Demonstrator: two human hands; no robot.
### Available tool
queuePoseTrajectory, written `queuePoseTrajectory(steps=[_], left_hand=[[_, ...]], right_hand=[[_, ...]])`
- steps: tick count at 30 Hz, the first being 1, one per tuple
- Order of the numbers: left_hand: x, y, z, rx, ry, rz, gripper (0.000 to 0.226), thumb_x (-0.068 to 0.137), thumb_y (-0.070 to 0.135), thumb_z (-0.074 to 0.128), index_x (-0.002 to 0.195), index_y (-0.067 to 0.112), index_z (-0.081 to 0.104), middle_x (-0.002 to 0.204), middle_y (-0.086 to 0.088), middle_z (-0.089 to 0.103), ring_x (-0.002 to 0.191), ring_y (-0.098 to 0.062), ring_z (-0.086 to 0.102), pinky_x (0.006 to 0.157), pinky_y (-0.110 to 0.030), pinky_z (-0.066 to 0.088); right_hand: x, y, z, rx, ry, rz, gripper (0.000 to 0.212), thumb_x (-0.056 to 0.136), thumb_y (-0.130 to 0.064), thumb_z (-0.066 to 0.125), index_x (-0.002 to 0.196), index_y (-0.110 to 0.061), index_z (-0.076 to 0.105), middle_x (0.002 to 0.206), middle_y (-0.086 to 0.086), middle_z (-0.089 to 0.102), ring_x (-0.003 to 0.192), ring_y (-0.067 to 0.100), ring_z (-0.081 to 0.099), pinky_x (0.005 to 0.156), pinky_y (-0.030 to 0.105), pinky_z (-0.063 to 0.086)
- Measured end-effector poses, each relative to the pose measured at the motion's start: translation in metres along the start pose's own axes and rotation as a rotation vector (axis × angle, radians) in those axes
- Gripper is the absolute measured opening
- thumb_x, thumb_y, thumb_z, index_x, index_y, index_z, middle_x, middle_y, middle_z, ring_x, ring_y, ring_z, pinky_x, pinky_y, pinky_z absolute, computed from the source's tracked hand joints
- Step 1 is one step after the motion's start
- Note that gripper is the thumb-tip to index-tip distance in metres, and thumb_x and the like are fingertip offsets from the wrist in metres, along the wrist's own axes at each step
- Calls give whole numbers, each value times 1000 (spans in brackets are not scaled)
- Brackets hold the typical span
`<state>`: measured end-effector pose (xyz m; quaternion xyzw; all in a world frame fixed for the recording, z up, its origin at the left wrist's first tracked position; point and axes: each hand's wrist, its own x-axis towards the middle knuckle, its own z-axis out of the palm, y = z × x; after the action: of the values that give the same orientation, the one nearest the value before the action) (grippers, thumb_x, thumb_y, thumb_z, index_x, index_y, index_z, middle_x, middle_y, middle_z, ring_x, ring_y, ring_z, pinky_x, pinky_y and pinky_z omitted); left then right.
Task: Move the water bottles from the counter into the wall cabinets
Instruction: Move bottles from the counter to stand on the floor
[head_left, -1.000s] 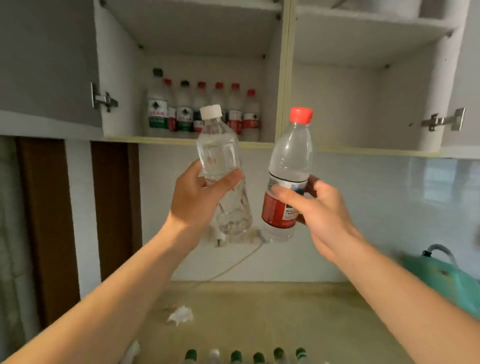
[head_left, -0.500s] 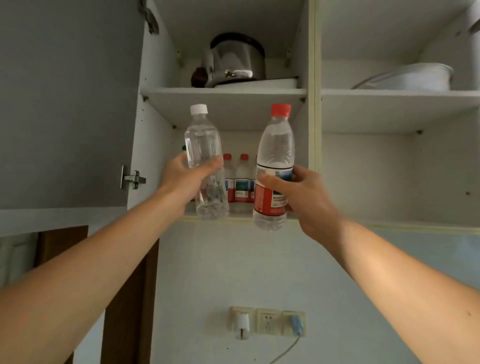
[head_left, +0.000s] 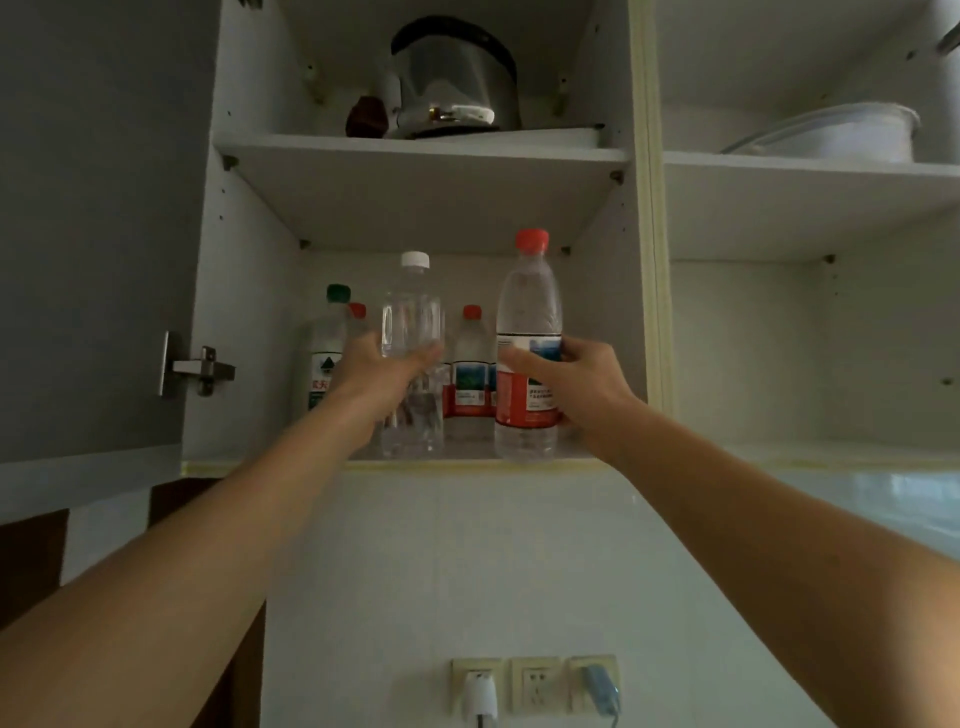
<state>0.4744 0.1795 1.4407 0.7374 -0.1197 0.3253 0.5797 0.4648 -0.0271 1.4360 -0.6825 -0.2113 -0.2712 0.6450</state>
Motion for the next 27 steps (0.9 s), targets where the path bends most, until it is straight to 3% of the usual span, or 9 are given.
queuePoseTrajectory(steps=[3,5,7,11,13,15,19,24,27], left_hand=[[16,-10,2,35,-36,31,47,87,51,71,125,25,60,111,4,68,102,-19,65,90,-40,53],[25,-19,4,37,-53,52,38,88,50,71,118,30,59,97,13,65,89,-9,62,71,-28,48],[33,-26,5,21,-69,52,39,88,50,71,119,32,57,92,17,61,84,-2,58,64,-23,41],[55,-37,12,3,-106,27,58,87,51,72,136,24,55,117,3,67,97,-13,63,77,-31,47],[63,-43,15,3,-110,15,62,87,51,71,139,23,52,127,0,65,104,-17,61,85,-34,46],[73,-48,17,8,-119,13,61,88,51,70,139,23,53,125,1,65,96,-12,59,78,-28,44],[86,-53,21,-5,-127,22,55,90,46,71,136,20,56,112,5,65,80,1,53,61,-20,37],[84,-54,22,39,-116,50,58,92,48,68,140,21,52,127,0,63,97,-12,57,70,-25,41],[78,-51,18,115,-145,93,47,95,47,64,136,25,53,115,6,62,88,-5,56,70,-23,39]], right_hand=[[19,11,6,-28,-58,10,23,80,-36,83,93,-27,66,77,-9,77,71,11,76,50,23,57],[30,19,11,-53,-69,33,30,79,-39,84,98,-23,67,81,-4,78,74,16,77,61,31,62],[43,29,17,-62,-74,52,34,78,-37,85,102,-21,67,87,2,79,79,20,77,74,41,64],[65,44,34,-89,-93,60,34,78,-39,84,100,-23,65,93,2,77,82,19,77,76,40,63],[75,51,41,-90,-99,57,27,79,-38,83,93,-26,63,82,-4,75,70,12,75,60,28,61],[83,57,46,-96,-107,57,24,81,-37,82,87,-30,60,72,-10,73,62,6,73,49,20,55],[92,64,49,-150,-114,57,26,80,-41,82,89,-32,60,87,-5,74,72,7,74,60,24,58],[94,61,49,-223,-119,93,43,82,-42,80,113,-20,62,100,1,73,89,18,73,82,36,61],[88,52,49,-358,-129,96,49,86,-44,76,124,-18,60,92,-4,69,81,11,69,66,26,56]])
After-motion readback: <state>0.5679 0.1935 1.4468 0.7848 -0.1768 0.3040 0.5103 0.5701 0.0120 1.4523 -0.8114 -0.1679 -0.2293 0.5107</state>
